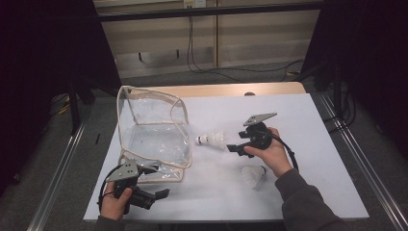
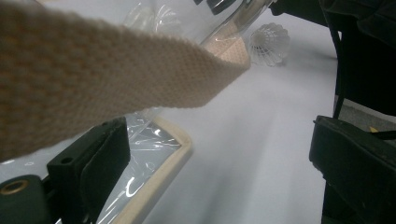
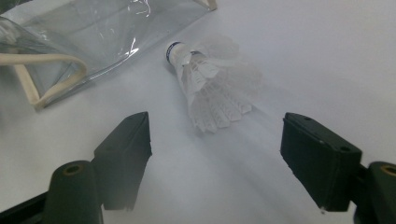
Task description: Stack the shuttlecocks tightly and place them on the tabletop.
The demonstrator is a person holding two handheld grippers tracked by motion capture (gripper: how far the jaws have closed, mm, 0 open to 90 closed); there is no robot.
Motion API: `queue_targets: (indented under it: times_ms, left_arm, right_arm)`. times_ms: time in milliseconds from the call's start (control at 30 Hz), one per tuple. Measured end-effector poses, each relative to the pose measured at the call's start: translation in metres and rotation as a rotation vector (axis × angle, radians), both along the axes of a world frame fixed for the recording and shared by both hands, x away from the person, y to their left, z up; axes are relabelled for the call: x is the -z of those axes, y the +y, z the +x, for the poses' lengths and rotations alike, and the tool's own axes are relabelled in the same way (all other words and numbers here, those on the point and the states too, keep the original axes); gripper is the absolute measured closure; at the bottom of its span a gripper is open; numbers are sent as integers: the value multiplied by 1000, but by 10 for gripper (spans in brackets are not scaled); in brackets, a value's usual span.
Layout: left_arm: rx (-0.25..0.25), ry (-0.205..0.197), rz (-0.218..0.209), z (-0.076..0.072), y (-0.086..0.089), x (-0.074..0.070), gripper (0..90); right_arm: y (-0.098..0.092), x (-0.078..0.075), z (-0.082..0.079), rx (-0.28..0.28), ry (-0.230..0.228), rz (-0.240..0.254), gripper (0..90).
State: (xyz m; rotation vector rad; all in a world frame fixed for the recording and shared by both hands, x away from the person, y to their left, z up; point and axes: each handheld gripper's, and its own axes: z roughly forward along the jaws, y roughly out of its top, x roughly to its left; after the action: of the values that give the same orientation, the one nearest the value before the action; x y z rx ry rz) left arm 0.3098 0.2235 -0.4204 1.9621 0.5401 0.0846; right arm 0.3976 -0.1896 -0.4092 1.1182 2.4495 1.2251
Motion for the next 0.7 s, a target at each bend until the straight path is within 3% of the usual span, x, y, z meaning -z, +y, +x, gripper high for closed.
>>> queue_targets:
  times_ms: [433,700]
  left_arm:
    - [-1,-1,1,0,0,0,52]
    - [-5,-3,0,0,-1,0,51]
  right_arm:
    - [-15,-5,-22,18,-51,18,179]
    - [-19,-5,-33,12,-52,29,154]
